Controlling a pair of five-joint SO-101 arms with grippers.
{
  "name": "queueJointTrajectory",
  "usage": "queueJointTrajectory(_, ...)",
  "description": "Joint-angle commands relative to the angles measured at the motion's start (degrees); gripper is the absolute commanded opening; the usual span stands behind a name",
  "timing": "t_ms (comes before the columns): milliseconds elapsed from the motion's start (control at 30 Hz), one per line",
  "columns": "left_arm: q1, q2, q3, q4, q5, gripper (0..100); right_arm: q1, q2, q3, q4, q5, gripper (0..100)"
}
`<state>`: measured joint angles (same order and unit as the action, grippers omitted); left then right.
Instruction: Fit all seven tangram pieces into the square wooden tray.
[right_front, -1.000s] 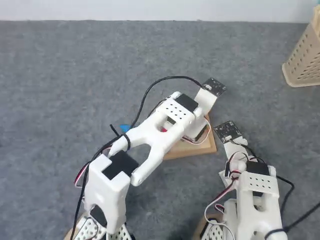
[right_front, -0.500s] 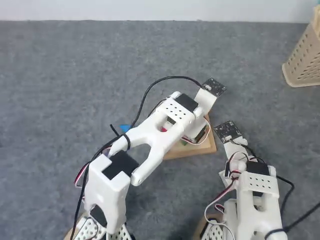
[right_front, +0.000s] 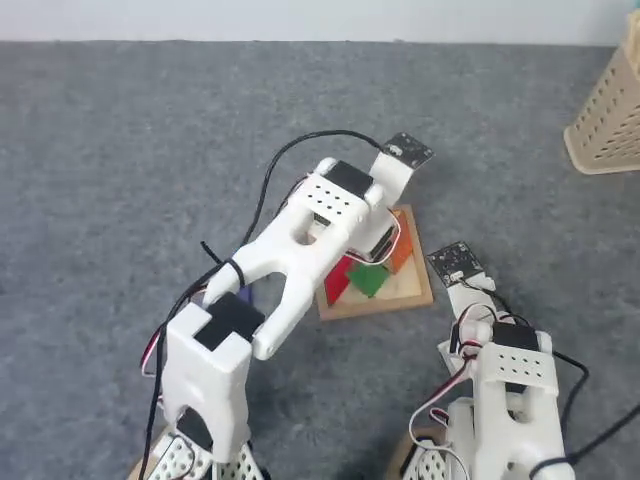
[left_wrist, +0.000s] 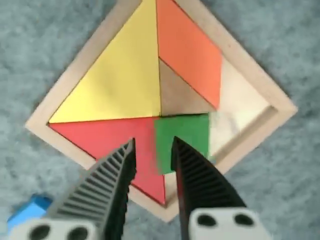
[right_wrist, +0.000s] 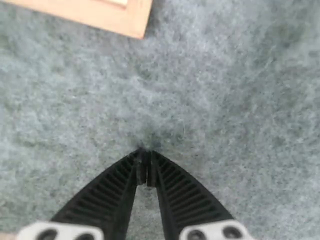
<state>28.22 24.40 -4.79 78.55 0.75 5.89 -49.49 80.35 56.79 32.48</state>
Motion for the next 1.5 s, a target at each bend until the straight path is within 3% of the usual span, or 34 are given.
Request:
queueJointTrajectory(0, -0.53, -1.14, -2.33, 0.44, -0.88, 11, 0.75, -0.66, -0.09, -0.57, 0.88, 0.6)
queueJointTrajectory(267, -3.78, -0.44, -1.89, 0.44, -0.88, 11, 0.66, -0.66, -0.09, -0.57, 0.88, 0.6)
queueJointTrajectory(500, 2.9, -0.53, -1.01, 2.29, -0.62, 11, 0.66, -0.66, -0.09, -0.57, 0.88, 0.6)
queueJointTrajectory(767, 5.54, -0.44, 8.31, -5.54, -0.62, 11, 0.75, -0.66, -0.09, -0.57, 0.88, 0.6)
queueJointTrajectory(1200, -0.35, -1.85, 8.57, -5.27, -4.22, 11, 0.84, -0.66, -0.09, -0.57, 0.88, 0.6)
queueJointTrajectory(1300, -1.14, -6.68, 7.16, -1.23, -4.13, 11, 0.84, -0.66, -0.09, -0.57, 0.88, 0.6)
queueJointTrajectory(1467, -9.32, -22.15, 7.87, 5.01, -5.45, 11, 0.84, -0.66, -0.09, -0.57, 0.88, 0.6)
